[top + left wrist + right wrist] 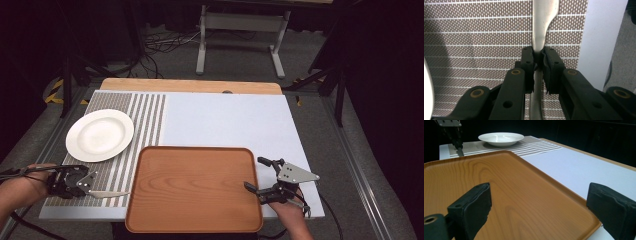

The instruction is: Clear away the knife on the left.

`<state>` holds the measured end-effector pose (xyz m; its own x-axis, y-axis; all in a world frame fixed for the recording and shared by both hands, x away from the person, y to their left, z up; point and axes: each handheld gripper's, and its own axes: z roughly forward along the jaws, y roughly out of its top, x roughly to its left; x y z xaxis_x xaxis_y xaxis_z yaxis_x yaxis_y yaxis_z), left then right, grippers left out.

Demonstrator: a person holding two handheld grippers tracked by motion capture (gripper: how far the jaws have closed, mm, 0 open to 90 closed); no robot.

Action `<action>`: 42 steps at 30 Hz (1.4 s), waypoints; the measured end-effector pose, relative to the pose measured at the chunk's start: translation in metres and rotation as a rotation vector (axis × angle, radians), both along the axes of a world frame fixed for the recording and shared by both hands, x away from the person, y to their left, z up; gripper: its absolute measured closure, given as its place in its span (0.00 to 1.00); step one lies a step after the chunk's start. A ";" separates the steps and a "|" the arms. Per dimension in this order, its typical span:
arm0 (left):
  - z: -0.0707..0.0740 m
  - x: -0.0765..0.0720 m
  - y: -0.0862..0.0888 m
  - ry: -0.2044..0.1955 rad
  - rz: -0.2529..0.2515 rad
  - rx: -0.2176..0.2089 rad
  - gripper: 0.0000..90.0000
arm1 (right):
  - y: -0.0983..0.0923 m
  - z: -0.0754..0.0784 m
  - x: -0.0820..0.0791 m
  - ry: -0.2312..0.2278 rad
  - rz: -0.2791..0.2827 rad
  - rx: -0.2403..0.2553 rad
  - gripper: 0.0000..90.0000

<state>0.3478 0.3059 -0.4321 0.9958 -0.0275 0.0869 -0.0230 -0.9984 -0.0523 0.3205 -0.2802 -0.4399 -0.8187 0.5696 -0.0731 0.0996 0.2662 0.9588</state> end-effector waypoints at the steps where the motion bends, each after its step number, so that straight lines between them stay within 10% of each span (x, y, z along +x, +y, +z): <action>1: 0.000 0.000 0.000 -0.002 0.004 -0.005 0.89 | 0.000 0.000 0.000 0.001 -0.001 0.000 0.08; 23: 0.010 -0.003 -0.008 -0.008 0.037 -0.001 0.89 | 0.000 -0.001 0.001 0.002 -0.003 0.000 0.08; 42: 0.040 0.001 -0.009 0.032 0.222 -0.091 0.89 | -0.002 -0.001 0.000 -0.004 -0.003 -0.003 0.08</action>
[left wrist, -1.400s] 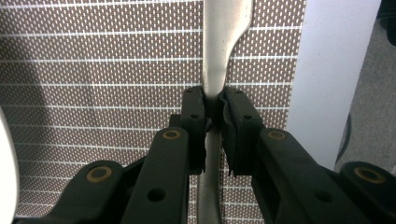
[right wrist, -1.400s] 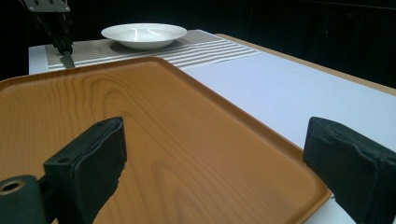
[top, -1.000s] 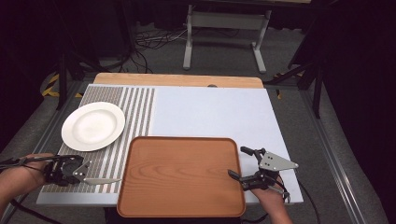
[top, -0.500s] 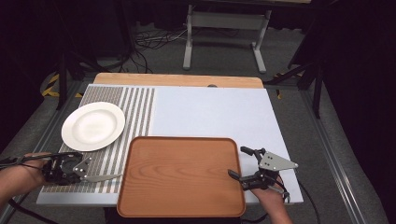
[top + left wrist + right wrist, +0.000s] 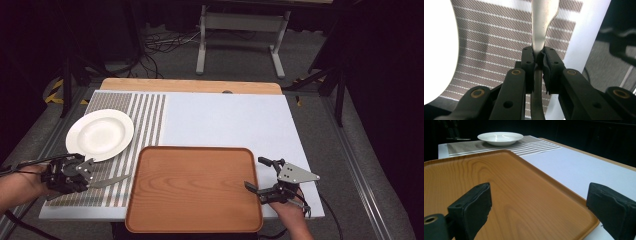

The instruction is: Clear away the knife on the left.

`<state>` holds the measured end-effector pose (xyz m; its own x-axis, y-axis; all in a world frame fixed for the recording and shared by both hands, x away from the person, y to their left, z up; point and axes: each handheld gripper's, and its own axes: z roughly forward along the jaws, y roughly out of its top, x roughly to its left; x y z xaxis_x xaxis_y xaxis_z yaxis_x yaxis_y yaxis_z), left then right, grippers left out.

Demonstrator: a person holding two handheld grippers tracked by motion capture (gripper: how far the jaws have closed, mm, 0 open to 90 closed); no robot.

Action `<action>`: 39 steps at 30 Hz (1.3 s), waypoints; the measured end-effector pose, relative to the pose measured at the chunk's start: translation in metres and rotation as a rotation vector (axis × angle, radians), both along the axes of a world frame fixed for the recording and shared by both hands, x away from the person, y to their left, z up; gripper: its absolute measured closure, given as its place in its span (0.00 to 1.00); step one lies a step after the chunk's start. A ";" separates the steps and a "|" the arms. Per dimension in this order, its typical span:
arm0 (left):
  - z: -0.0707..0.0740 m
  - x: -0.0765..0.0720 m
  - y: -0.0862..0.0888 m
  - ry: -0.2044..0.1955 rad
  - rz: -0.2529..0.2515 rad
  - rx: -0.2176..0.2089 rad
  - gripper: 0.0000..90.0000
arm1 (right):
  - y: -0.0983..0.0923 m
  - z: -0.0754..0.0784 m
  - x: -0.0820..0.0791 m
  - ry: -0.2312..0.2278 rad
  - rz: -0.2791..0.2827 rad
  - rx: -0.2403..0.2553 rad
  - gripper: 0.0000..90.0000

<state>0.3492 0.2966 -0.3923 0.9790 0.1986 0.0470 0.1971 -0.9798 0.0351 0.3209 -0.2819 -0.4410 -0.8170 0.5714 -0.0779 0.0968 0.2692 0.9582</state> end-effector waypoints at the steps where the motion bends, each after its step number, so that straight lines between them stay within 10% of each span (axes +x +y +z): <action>1: 0.002 0.001 -0.001 0.006 0.026 -0.027 0.89 | 0.000 0.000 0.000 -0.001 0.000 -0.001 0.08; 25: 0.030 0.005 -0.032 0.163 0.223 -0.388 0.89 | -0.002 0.002 -0.001 -0.010 -0.004 -0.002 0.08; 39: 0.027 0.007 -0.055 0.152 0.324 -0.437 0.89 | -0.001 0.001 -0.002 -0.008 -0.001 -0.005 0.08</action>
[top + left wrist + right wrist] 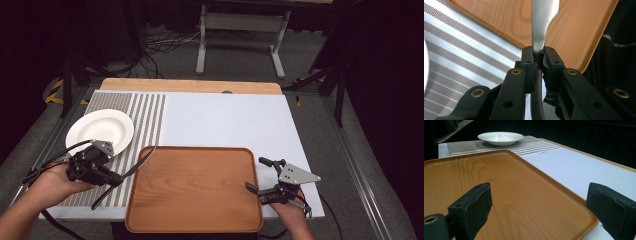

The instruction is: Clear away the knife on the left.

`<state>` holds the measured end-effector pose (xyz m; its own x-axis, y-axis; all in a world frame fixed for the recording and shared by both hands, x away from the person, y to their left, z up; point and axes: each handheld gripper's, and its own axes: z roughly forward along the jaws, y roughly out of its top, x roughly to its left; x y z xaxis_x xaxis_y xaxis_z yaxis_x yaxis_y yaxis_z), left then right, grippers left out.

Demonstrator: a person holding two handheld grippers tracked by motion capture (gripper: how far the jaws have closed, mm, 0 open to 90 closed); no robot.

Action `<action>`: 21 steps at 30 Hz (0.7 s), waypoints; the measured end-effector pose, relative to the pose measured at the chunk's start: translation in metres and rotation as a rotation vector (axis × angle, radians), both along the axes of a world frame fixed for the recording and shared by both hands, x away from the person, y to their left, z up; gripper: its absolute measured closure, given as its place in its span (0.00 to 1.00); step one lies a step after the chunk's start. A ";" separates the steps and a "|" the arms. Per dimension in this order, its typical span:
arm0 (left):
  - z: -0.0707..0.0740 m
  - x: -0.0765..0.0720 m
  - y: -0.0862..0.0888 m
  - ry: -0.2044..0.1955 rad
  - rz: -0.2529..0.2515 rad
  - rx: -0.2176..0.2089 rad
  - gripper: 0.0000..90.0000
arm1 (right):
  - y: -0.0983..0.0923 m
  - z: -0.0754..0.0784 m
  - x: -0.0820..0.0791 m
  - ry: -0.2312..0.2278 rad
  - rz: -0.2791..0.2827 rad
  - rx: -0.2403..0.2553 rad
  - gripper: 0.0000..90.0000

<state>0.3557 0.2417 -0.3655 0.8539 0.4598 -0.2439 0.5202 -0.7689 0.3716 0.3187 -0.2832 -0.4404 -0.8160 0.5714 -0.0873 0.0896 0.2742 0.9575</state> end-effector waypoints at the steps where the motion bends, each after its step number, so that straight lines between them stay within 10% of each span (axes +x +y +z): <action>1: 0.000 0.000 -0.002 0.004 0.006 -0.008 0.89 | 0.000 0.000 0.000 -0.001 0.001 0.001 0.08; 21: -0.006 -0.007 -0.038 0.089 0.138 -0.076 0.89 | -0.005 0.003 -0.002 -0.015 -0.017 0.007 0.08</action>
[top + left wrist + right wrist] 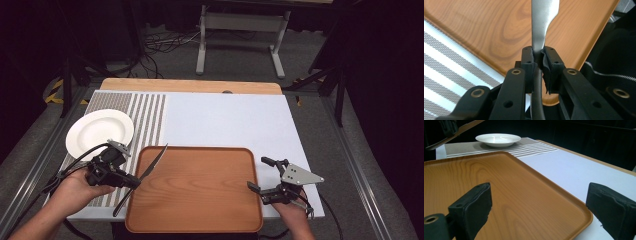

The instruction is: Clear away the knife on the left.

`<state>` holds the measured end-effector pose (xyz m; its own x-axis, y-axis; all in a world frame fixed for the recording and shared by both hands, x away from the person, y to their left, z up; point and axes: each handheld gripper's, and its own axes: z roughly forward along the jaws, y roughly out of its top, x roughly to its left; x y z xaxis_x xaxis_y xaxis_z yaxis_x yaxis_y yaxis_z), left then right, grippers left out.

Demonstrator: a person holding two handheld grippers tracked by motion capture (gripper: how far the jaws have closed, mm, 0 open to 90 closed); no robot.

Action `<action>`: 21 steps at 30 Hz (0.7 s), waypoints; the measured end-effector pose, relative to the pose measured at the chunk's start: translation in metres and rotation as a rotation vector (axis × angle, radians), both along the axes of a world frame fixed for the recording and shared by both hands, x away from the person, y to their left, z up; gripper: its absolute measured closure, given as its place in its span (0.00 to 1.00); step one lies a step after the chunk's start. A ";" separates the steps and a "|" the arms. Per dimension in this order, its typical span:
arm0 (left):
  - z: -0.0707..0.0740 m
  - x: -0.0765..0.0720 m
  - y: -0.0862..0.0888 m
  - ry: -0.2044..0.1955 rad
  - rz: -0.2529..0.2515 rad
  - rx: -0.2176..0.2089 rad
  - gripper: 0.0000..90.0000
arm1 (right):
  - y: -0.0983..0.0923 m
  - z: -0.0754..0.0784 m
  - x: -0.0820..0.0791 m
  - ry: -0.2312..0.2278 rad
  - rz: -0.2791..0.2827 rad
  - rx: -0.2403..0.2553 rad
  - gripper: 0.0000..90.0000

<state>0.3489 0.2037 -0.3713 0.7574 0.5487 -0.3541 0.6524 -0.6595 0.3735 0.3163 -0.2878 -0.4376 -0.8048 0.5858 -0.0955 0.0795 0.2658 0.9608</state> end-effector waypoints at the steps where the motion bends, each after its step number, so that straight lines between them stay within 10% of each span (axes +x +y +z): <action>1: 0.000 0.000 -0.001 -0.002 0.003 -0.006 0.89 | 0.000 0.000 0.000 0.001 0.000 0.000 0.08; 21: -0.013 0.002 -0.025 0.035 0.097 -0.025 0.89 | -0.002 0.001 0.000 -0.002 -0.001 0.001 0.08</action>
<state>0.3512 0.1785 -0.3841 0.6883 0.6093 -0.3938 0.7254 -0.5837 0.3647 0.3167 -0.2896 -0.4365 -0.8042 0.5865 -0.0965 0.0778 0.2648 0.9612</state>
